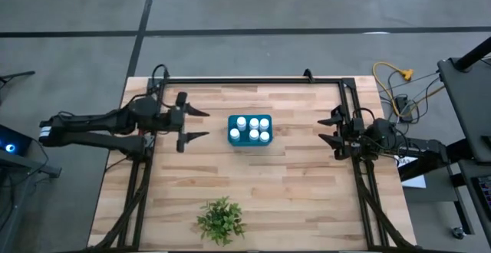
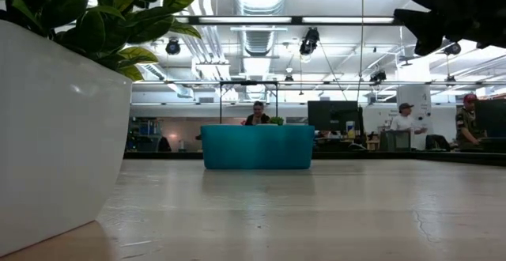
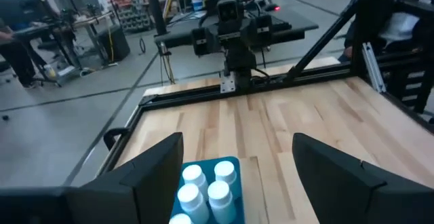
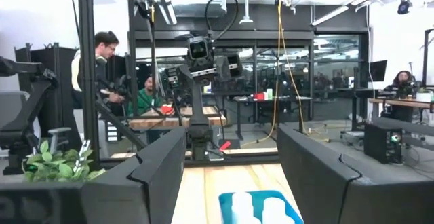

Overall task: Pick and place pill bottles into a basket
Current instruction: Return to Home Position

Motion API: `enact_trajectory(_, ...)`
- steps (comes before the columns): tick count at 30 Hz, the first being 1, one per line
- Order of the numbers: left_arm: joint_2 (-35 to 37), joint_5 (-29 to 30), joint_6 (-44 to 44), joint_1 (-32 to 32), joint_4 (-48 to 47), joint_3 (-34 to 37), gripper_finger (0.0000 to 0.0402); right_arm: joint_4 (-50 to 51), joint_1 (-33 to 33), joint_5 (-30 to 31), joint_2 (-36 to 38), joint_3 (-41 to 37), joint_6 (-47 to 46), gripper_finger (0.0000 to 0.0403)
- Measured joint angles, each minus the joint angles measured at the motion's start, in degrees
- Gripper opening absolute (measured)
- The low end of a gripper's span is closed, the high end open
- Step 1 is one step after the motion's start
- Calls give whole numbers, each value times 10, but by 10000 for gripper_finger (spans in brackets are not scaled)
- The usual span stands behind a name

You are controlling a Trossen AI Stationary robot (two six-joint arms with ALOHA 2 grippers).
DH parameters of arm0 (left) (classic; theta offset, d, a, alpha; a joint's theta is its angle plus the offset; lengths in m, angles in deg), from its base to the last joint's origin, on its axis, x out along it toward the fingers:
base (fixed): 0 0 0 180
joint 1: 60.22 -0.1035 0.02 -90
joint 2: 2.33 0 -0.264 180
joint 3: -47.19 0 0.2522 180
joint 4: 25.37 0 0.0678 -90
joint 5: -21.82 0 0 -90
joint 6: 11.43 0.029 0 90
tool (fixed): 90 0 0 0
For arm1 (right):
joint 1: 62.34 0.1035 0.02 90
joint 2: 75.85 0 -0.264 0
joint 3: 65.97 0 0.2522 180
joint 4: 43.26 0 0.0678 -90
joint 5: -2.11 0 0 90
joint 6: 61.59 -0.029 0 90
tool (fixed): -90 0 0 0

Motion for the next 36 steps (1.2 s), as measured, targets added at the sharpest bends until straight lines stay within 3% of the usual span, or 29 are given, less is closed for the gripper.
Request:
enact_trajectory(6, 76, 0, -21, 0, 3, 53, 258, -2, 0, 12, 1, 0, 4, 224)
enact_trajectory(12, 147, 0, -35, 0, 85, 139, 258, -3, 0, 15, 1, 0, 3, 224)
enact_trajectory(25, 397, -11, -51, 0, 153, 296, 258, 0, 0, 14, 0, 0, 1, 224)
enact_trajectory(34, 386, -14, -52, 0, 173, 342, 258, 5, 0, 13, 0, 0, 2, 224)
enact_trajectory(36, 388, -17, -56, 0, 216, 359, 258, 5, 0, 14, 0, 0, 2, 224)
